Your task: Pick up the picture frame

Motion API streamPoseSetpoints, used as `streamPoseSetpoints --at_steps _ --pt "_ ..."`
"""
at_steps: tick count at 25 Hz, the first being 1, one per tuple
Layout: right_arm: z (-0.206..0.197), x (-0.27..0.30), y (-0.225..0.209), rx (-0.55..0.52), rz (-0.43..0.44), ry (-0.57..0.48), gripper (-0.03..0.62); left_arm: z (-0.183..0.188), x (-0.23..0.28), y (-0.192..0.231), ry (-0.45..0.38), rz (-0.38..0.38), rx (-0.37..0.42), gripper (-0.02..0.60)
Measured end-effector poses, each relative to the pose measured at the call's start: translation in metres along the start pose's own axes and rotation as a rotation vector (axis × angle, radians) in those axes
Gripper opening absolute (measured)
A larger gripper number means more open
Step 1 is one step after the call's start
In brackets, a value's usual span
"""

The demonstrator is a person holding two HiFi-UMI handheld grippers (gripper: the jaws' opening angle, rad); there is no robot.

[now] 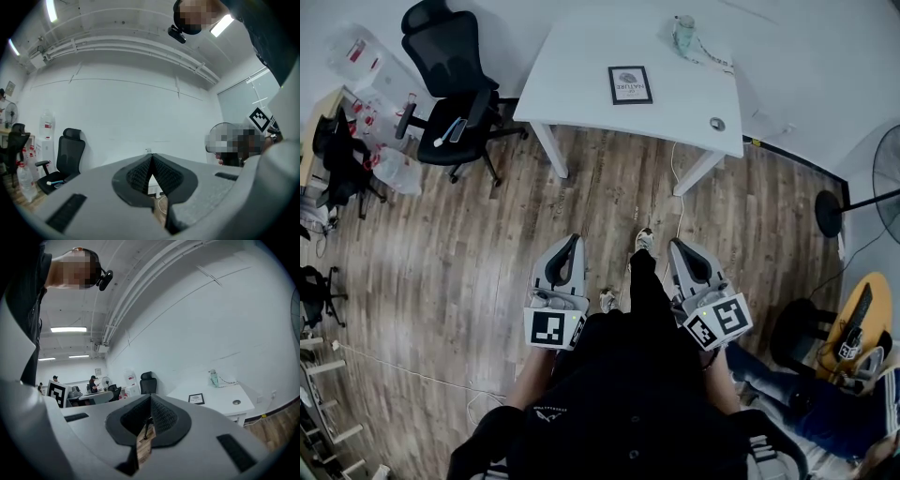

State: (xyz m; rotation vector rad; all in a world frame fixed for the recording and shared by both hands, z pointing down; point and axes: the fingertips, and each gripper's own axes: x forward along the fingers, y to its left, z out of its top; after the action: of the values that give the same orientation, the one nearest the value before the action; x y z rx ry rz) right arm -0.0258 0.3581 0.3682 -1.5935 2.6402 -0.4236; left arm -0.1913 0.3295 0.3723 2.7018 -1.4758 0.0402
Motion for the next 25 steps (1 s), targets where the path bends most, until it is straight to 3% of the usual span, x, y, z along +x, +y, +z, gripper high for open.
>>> streamPoseSetpoints --at_steps 12,17,25 --pt "0.021 0.085 -0.062 -0.003 0.036 0.006 -0.002 0.004 0.086 0.036 0.005 0.065 0.043 0.005" --pt "0.029 0.119 -0.099 0.017 0.016 0.016 -0.002 0.011 0.129 0.052 0.002 0.074 0.039 0.005" --pt "0.058 0.175 -0.156 0.017 0.056 0.032 -0.002 0.021 0.205 0.067 0.014 0.111 0.023 0.005"
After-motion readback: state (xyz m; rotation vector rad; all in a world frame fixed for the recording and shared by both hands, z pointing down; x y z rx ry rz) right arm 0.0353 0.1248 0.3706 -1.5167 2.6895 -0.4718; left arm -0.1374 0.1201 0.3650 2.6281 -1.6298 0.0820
